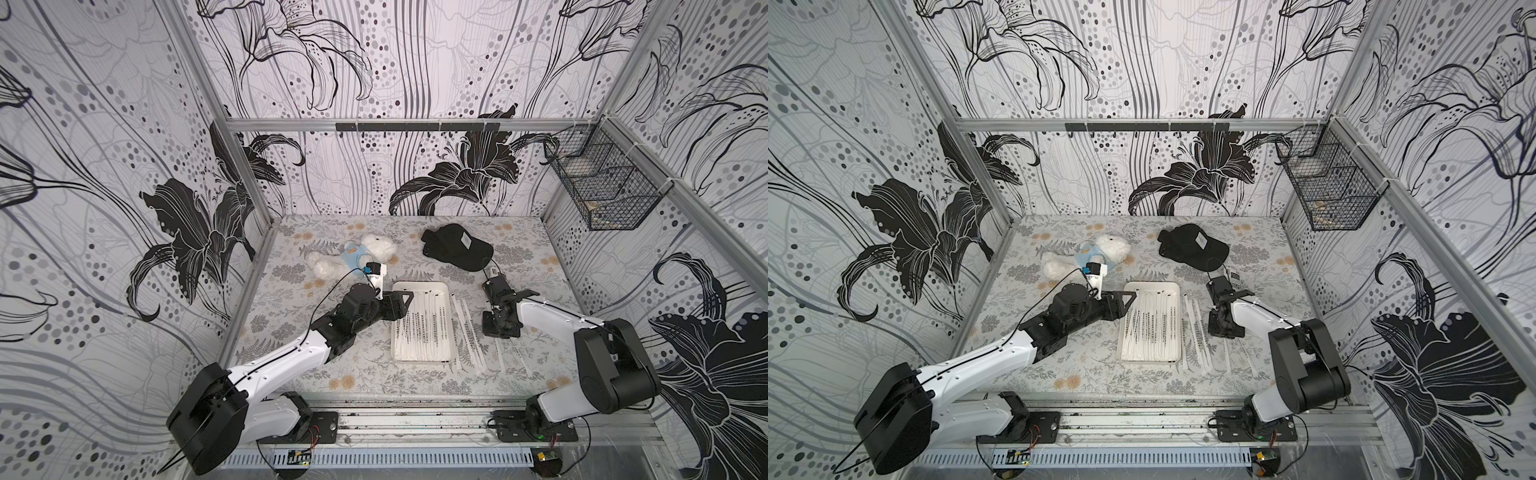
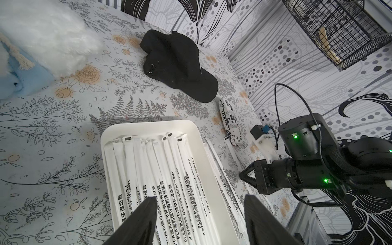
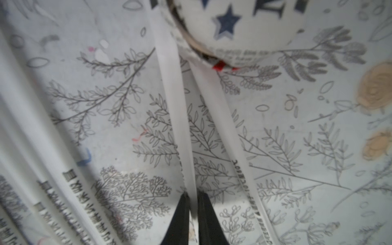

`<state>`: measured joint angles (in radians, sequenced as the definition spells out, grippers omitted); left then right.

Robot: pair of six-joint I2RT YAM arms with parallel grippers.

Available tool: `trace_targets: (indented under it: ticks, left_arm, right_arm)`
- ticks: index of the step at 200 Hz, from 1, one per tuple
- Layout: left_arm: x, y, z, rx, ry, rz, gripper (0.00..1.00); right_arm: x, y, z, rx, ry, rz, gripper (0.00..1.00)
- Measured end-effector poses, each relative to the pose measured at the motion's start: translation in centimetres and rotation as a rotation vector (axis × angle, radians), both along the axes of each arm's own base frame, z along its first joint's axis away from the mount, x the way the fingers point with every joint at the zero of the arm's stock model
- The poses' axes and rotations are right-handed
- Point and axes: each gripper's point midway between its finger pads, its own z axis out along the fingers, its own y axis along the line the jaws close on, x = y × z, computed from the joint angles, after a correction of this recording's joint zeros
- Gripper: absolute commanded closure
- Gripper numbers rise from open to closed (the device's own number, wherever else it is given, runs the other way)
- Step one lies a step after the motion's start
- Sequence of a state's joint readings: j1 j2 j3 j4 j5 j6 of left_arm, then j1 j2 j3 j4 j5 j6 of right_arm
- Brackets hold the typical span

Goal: Put the straws into the storage box
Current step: Pick up the straw from the center of the board, then place the straw in the storage box.

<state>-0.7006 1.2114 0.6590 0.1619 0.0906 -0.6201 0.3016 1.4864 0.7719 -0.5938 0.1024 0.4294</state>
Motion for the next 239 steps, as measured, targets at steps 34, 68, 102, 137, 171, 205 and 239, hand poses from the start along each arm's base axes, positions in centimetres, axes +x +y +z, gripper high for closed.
trace_targets:
  ticks: [34,68,102,137,171,205,239]
  left_arm:
    - [0.2,0.4,-0.1,0.013,-0.006,0.019,0.3]
    - [0.7,1.1,0.1,0.004,-0.002,0.05,0.31]
    - [0.8,1.5,-0.7,-0.006,0.028,0.073,0.32]
    - [0.3,1.9,-1.8,-0.001,0.06,0.08,0.32]
    - [0.2,2.0,-2.0,0.004,0.066,0.08,0.32]
    - [0.1,2.0,-2.0,0.001,0.069,0.08,0.32]
    - [0.1,1.9,-2.0,0.001,0.07,0.078,0.32]
  right_arm:
    - [0.3,2.8,3.0,0.149,-0.044,0.057,0.89]
    - [1.6,7.9,7.3,0.294,-0.132,0.149,0.89]
    - [2.1,16.0,9.8,0.456,-0.208,0.267,0.9]
    - [3.8,17.7,7.6,0.5,-0.202,0.204,0.9]
    - [3.7,18.3,4.8,0.543,-0.158,0.15,0.89]
    - [3.7,18.4,3.1,0.54,-0.129,0.119,0.88]
    - [3.7,18.3,2.3,0.525,-0.113,0.104,0.78]
